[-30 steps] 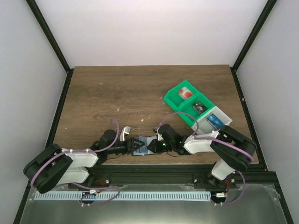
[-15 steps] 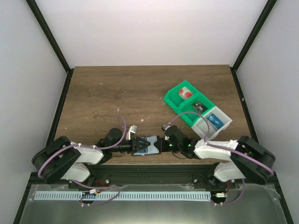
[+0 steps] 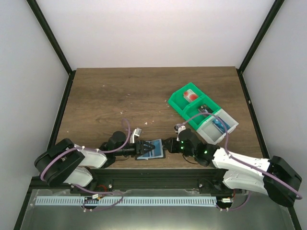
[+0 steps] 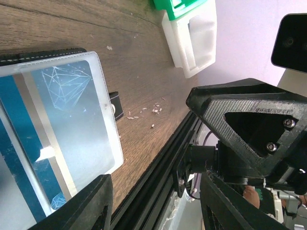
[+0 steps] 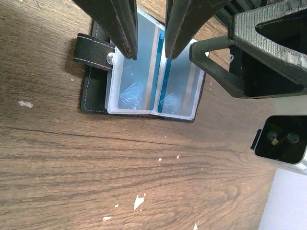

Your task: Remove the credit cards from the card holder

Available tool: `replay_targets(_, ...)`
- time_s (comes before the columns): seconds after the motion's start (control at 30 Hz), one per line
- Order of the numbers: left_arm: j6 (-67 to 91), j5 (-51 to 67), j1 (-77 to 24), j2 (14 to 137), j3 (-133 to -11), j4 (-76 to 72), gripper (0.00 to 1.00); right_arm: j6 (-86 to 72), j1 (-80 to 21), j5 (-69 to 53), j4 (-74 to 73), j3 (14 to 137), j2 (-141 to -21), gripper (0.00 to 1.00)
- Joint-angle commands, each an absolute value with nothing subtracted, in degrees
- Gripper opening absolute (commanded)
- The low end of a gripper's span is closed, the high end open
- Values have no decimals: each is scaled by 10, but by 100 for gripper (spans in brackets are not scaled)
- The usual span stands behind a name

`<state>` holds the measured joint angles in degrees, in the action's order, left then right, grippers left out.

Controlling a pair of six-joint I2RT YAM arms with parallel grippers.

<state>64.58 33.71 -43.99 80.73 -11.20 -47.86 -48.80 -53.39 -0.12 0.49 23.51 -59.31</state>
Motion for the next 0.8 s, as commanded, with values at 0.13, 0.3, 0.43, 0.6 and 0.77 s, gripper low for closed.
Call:
replay_targets(0.13, 632, 303, -438, 806, -117, -444, 50, -466, -536, -44, 9, 252, -623, 18)
replay_targets(0.3, 632, 298, -426, 811, -106, -448, 49, -456, -536, -97, 38, 262, -676, 18)
replay_targets(0.43, 623, 299, -423, 820, -116, -438, 49, -450, -536, -105, 39, 279, -713, 18)
replay_targets(0.6, 622, 303, -422, 832, -123, -444, 49, -444, -536, -116, 50, 289, -732, 18)
replay_targets(0.77, 620, 301, -421, 852, -122, -457, 49, -449, -536, -104, 48, 294, -752, 18)
